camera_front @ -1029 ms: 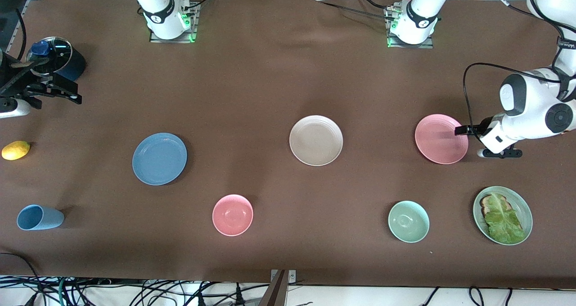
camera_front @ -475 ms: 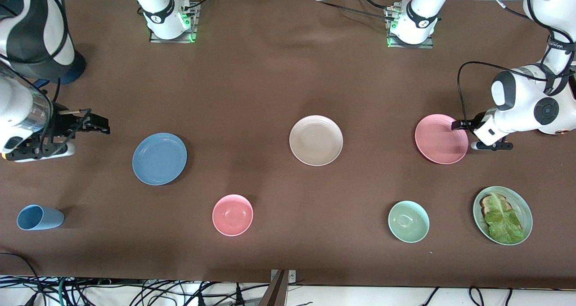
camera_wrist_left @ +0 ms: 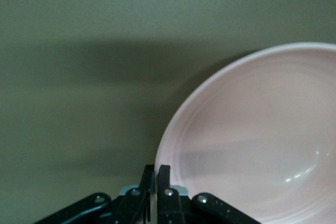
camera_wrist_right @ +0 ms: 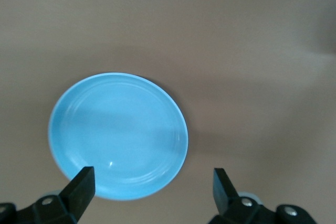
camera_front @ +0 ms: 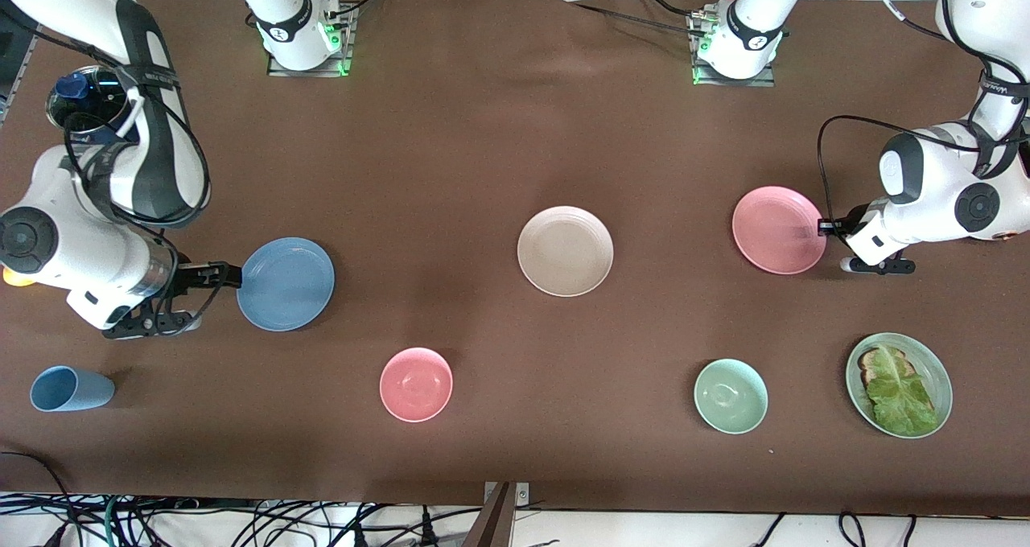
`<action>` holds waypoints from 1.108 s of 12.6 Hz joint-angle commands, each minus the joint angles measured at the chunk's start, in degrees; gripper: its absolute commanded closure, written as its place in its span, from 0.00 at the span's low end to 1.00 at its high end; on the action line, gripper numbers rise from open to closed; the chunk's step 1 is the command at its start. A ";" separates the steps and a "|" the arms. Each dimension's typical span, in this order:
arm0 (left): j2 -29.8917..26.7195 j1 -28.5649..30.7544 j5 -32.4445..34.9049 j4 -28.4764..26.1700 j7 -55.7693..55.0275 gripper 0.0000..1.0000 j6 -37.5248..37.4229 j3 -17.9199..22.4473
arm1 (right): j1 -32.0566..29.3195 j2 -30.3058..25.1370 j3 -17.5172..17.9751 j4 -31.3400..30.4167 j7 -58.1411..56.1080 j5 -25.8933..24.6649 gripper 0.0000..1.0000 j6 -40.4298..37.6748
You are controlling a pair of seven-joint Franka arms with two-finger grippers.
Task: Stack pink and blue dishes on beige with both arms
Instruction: 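Grasp the pink plate with the left gripper while the right gripper reaches the blue plate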
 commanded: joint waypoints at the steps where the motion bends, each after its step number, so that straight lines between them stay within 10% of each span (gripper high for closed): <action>1: 0.92 -1.62 1.90 4.57 -0.41 1.00 -5.52 -0.38 | -0.22 -2.35 -0.02 -9.52 0.23 0.75 0.01 8.73; 6: -0.04 -2.78 1.02 17.31 -13.37 1.00 -25.55 -9.32 | -1.19 -2.09 -1.25 -20.09 -2.23 0.93 0.01 21.58; 14: 1.79 -11.36 -7.40 25.40 -43.47 1.00 -27.97 -25.08 | -4.36 0.64 -0.81 -20.19 -4.69 1.10 0.09 24.31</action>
